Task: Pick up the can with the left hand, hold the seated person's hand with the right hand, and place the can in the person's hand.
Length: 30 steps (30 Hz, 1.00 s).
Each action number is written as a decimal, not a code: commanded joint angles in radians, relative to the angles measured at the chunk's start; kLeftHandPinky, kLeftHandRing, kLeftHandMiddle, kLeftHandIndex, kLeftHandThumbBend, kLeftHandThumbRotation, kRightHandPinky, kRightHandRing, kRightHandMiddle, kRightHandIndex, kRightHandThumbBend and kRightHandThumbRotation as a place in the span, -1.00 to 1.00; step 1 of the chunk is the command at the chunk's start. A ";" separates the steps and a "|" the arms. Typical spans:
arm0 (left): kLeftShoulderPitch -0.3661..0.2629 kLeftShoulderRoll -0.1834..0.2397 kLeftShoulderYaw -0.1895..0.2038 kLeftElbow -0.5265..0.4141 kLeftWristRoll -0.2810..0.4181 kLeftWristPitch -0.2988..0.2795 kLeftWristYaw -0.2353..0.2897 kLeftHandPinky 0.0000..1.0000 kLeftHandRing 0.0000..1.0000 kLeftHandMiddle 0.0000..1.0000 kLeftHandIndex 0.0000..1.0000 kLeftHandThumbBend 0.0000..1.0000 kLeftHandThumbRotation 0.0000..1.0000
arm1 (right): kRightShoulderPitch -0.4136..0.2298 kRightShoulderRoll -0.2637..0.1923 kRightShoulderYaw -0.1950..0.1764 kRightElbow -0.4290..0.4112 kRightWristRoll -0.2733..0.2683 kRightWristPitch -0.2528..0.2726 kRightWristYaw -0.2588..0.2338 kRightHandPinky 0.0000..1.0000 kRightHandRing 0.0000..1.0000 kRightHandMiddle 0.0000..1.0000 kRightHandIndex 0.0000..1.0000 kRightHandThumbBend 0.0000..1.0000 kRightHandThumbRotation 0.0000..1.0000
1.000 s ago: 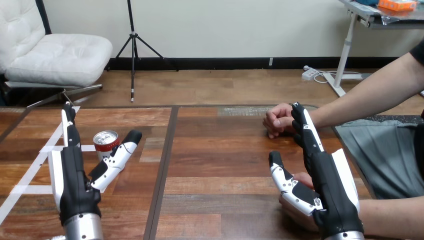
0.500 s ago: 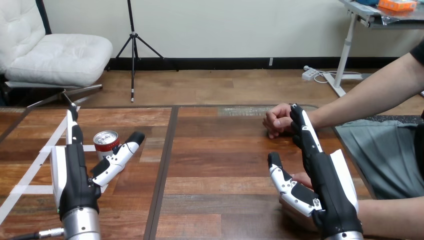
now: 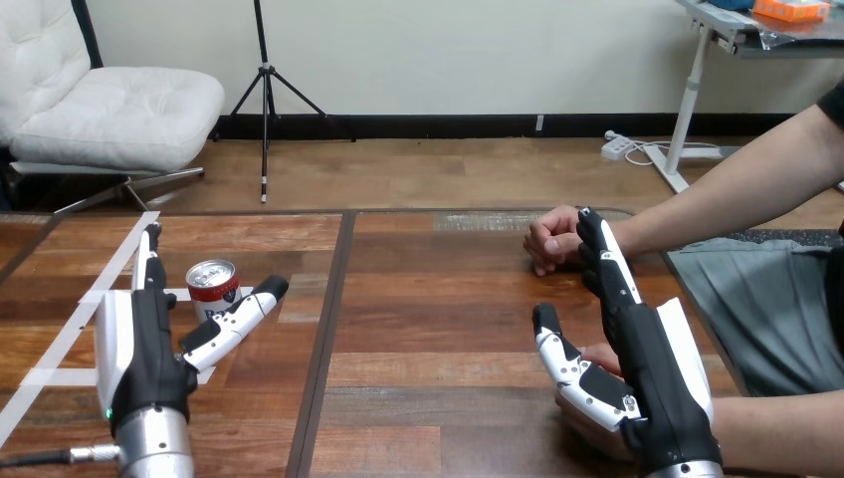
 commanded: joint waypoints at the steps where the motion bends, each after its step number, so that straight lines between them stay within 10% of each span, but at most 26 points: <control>1: -0.065 0.050 -0.027 -0.102 0.060 0.040 -0.005 0.67 0.90 0.93 0.92 0.77 -0.20 | -0.028 0.000 -0.005 -0.065 0.008 -0.006 0.002 1.00 1.00 1.00 1.00 -0.72 -0.98; 15: -0.086 0.106 -0.067 -0.229 0.224 0.284 -0.073 0.53 0.80 0.84 0.79 0.66 -0.34 | -0.027 -0.004 -0.007 -0.062 0.009 -0.013 0.005 1.00 1.00 1.00 1.00 -0.72 -0.97; 30: -0.100 0.137 -0.064 -0.288 0.236 0.317 -0.093 0.33 0.65 0.72 0.66 0.63 -0.74 | -0.030 -0.010 -0.012 -0.050 0.009 -0.027 0.005 1.00 1.00 1.00 0.98 -0.72 -0.95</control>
